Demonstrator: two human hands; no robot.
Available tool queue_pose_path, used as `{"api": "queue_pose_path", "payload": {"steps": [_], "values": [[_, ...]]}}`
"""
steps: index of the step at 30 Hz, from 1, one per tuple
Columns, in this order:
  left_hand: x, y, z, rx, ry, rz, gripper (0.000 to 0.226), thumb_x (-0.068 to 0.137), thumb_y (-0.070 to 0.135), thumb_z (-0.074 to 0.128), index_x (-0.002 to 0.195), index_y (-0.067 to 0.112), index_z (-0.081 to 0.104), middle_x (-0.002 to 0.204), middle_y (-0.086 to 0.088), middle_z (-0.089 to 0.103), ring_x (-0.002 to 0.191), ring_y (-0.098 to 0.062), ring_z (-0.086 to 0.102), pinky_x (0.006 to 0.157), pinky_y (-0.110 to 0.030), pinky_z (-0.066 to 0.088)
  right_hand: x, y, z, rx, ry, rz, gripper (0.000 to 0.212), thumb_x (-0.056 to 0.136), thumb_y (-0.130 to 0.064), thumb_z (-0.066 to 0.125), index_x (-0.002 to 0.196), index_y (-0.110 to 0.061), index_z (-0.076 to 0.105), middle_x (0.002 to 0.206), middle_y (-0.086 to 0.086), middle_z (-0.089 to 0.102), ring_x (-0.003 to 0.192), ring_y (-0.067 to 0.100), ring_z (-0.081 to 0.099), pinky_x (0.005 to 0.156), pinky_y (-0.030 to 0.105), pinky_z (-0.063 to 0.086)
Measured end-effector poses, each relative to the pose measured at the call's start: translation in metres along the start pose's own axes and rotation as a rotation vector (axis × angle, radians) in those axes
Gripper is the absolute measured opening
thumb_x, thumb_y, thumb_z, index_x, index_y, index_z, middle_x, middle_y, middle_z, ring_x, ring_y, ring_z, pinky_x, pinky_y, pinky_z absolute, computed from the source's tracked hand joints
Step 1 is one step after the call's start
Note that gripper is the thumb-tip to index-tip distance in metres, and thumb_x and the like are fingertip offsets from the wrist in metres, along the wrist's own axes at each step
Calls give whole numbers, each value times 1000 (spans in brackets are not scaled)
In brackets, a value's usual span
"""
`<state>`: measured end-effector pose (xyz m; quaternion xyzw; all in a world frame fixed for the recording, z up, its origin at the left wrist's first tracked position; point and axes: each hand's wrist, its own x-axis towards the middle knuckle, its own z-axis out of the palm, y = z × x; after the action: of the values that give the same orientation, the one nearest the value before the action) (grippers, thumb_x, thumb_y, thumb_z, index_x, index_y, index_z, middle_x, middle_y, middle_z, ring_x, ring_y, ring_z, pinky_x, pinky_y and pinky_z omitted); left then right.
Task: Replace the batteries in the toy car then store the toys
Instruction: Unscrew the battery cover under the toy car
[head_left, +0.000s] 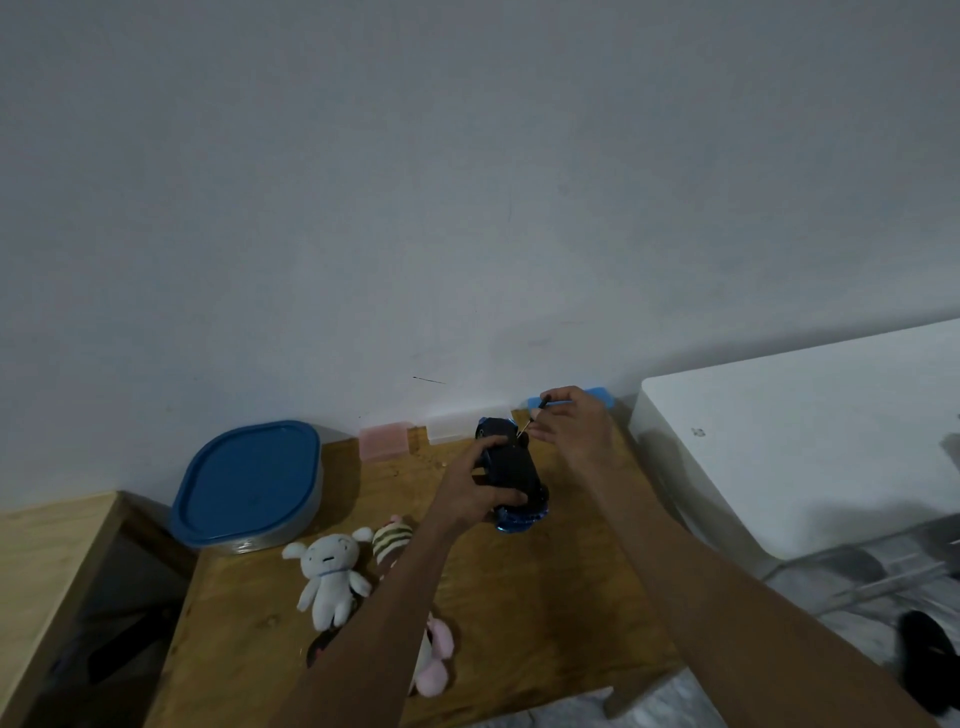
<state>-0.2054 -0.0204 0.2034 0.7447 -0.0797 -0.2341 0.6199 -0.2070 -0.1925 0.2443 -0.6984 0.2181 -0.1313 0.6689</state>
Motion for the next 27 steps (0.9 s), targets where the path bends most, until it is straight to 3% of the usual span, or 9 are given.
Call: {"api": "queue_pose_path", "payload": {"steps": [7, 27], "values": [[1, 0, -5, -19, -6, -10, 73, 71, -2, 82, 128, 34, 53, 133, -8, 51, 118, -34, 57, 73, -56, 62, 2, 9, 4, -24, 13, -16, 17, 86, 1, 73, 89, -13, 64, 89, 18, 72, 76, 30, 75, 72, 39, 63], [6, 1, -21, -24, -20, 11, 67, 75, -2, 77, 125, 35, 51, 127, -1, 53, 112, -27, 59, 73, -51, 64, 17, 17, 24, -115, 2, -86, 16, 87, -4, 74, 90, -16, 64, 87, 11, 72, 75, 21, 75, 72, 39, 64]]}}
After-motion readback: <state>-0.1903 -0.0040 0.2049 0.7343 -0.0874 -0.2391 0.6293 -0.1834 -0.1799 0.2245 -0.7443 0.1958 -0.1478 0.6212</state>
